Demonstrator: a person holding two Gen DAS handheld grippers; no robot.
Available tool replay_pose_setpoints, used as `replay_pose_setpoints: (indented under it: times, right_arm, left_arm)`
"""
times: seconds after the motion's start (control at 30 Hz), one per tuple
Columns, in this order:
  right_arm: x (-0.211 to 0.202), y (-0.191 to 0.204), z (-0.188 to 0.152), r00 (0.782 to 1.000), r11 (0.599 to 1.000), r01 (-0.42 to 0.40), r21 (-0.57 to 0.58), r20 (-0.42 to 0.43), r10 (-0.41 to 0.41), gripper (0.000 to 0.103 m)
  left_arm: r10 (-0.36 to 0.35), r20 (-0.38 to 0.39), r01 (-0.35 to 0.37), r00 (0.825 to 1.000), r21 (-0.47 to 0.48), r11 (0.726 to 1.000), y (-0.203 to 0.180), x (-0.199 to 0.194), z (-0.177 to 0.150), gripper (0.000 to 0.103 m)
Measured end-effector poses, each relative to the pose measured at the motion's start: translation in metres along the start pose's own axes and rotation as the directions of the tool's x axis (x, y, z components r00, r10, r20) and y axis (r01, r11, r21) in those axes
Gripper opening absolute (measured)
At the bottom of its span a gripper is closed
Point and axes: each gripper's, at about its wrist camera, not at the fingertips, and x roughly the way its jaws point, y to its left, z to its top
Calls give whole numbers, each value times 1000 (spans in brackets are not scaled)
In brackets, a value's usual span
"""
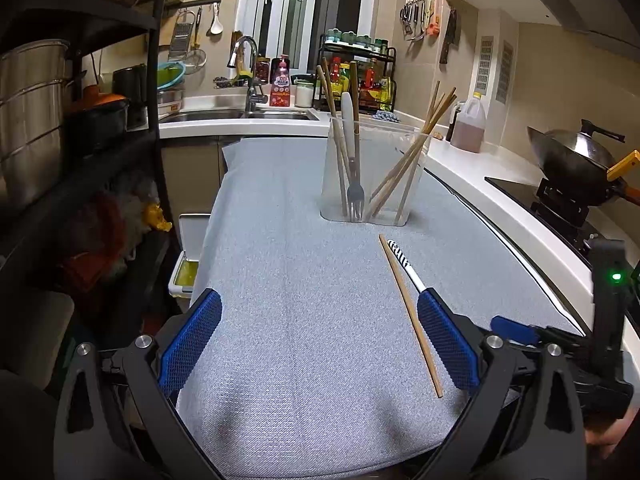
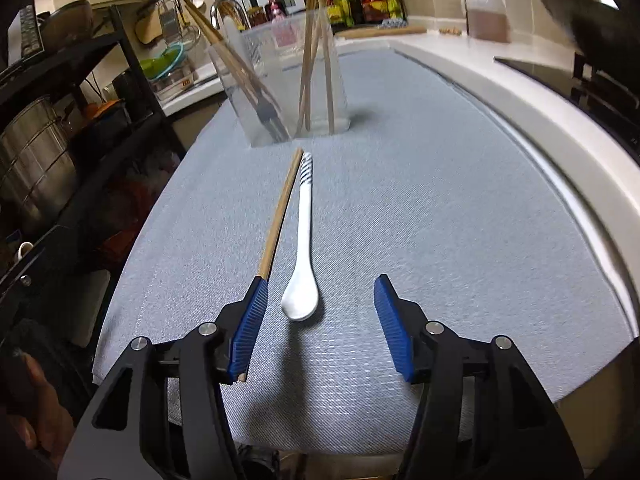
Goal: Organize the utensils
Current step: 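Lower the open right tool beside the chopstick and spoon while the left tool hovers near them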
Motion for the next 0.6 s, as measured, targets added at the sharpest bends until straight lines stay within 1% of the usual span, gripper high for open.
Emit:
replay_pose_setpoints:
  times: [0.1,0.2,0.27,0.33,0.4,0.6]
  right_arm:
    - [12,1,-2,999,999,-16,28,-36,17,56]
    - [14,6,-5,999,1000,-15,14,-32,16,57]
    - [15,9,-5,999,1000,-28,10,-35,28,54]
    - [15,11,-6,999,1000,-26,-3,-35,26,48]
    - [15,13,-7,999,1000,-18,-10,-30,17,40]
    - [15,3,-4,999,998,-42,37,-27,43,38]
  left_arm:
    - [-1,-3,1,1000,-7,1000,2,-1,-1,95]
    - [-1,-5,0,1000,-12,1000,4,-1,-2,95]
    - [0,-9,-1,1000,-21,1000,6,0,-2,95]
    - [-1,-19,1,1000,-31,1000,7,1,-3,94]
    - [-2,-24,2,1000,-30,1000,6,2,-3,91]
    - [2,-30,-2,1000,-19,1000,3,3,-6,90]
